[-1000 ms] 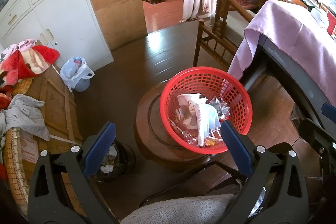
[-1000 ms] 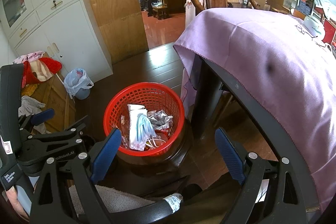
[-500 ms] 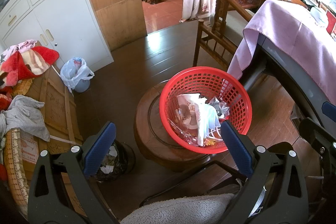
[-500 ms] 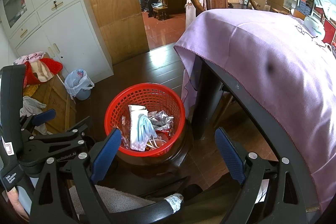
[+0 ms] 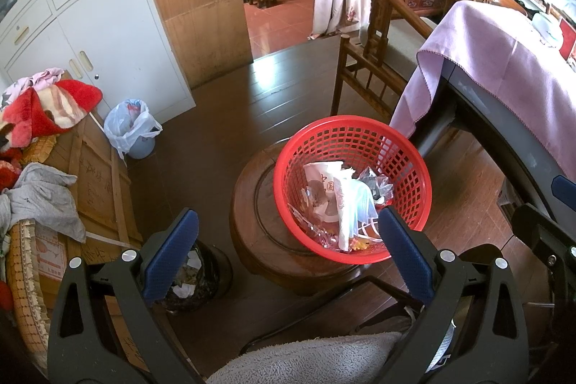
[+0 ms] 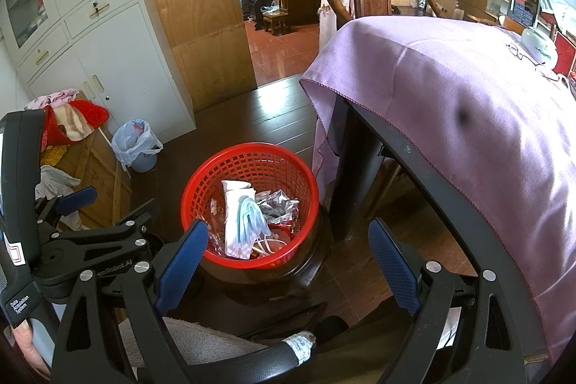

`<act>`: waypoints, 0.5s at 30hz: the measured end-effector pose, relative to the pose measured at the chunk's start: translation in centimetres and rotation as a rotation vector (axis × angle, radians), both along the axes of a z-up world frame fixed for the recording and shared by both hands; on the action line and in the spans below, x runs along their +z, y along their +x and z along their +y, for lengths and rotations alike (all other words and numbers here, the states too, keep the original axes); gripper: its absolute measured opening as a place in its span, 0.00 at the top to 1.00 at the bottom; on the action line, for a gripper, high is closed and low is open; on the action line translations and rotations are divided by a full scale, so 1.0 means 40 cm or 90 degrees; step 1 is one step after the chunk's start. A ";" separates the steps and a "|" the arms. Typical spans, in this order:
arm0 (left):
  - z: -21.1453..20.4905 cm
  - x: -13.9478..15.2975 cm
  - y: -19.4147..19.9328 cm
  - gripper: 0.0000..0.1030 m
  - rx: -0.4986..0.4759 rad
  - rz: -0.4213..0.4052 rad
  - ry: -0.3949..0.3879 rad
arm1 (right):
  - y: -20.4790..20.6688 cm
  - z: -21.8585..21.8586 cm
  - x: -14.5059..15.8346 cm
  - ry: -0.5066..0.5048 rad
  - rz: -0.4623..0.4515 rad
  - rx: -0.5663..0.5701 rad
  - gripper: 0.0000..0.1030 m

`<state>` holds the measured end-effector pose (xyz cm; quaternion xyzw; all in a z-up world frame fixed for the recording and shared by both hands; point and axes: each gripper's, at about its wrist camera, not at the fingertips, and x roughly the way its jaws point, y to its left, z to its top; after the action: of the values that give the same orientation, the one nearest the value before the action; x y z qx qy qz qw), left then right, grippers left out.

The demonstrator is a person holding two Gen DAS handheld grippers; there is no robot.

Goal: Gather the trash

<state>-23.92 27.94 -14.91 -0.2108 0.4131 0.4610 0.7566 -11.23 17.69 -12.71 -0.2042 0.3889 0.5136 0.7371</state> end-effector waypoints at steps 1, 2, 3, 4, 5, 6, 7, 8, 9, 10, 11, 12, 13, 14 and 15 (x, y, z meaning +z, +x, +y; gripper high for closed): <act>0.000 0.000 -0.001 0.07 0.000 0.000 -0.001 | 0.000 0.000 0.000 0.000 0.000 0.000 0.14; 0.000 0.000 0.000 0.07 -0.001 0.000 -0.001 | 0.000 0.000 0.000 0.000 0.000 0.000 0.14; -0.001 0.000 0.000 0.07 -0.001 -0.001 -0.001 | 0.000 0.000 0.000 0.000 0.000 0.000 0.14; -0.001 0.002 0.000 0.07 -0.001 0.000 -0.001 | 0.000 0.000 -0.001 0.000 0.000 0.000 0.14; -0.001 0.002 -0.001 0.07 0.000 -0.001 -0.001 | 0.000 0.000 0.000 0.001 0.002 0.000 0.14; -0.001 0.002 -0.001 0.07 0.000 -0.001 -0.001 | 0.000 0.001 0.000 0.001 0.002 0.000 0.14; -0.001 0.002 -0.001 0.07 0.000 0.000 -0.001 | 0.000 0.000 -0.001 0.001 0.002 0.000 0.14; -0.002 0.002 -0.001 0.07 0.000 0.000 -0.001 | -0.001 0.001 0.001 0.001 0.002 0.000 0.13; -0.001 0.002 -0.001 0.07 0.000 0.000 -0.001 | -0.001 0.001 -0.001 0.001 0.002 0.000 0.14; -0.001 0.002 -0.001 0.07 -0.001 -0.001 -0.002 | -0.001 0.000 -0.001 0.001 0.002 0.000 0.14; -0.001 0.002 -0.001 0.07 -0.001 -0.001 -0.002 | -0.001 0.000 -0.001 0.001 0.002 0.000 0.14; -0.001 0.002 0.000 0.07 -0.001 0.000 -0.002 | -0.001 0.000 -0.001 0.001 0.002 0.000 0.14; -0.001 0.002 -0.001 0.07 -0.001 0.000 -0.003 | -0.001 0.001 -0.001 0.002 0.002 0.000 0.14; -0.002 0.002 -0.002 0.07 0.000 0.000 -0.003 | -0.001 0.001 -0.002 0.001 0.002 0.000 0.14; -0.002 0.002 -0.002 0.07 0.000 0.000 -0.004 | -0.001 0.001 -0.001 0.002 0.002 0.000 0.14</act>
<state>-24.01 27.87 -14.82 -0.2130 0.4142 0.4599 0.7560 -11.27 17.73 -12.75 -0.2023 0.3895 0.5142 0.7369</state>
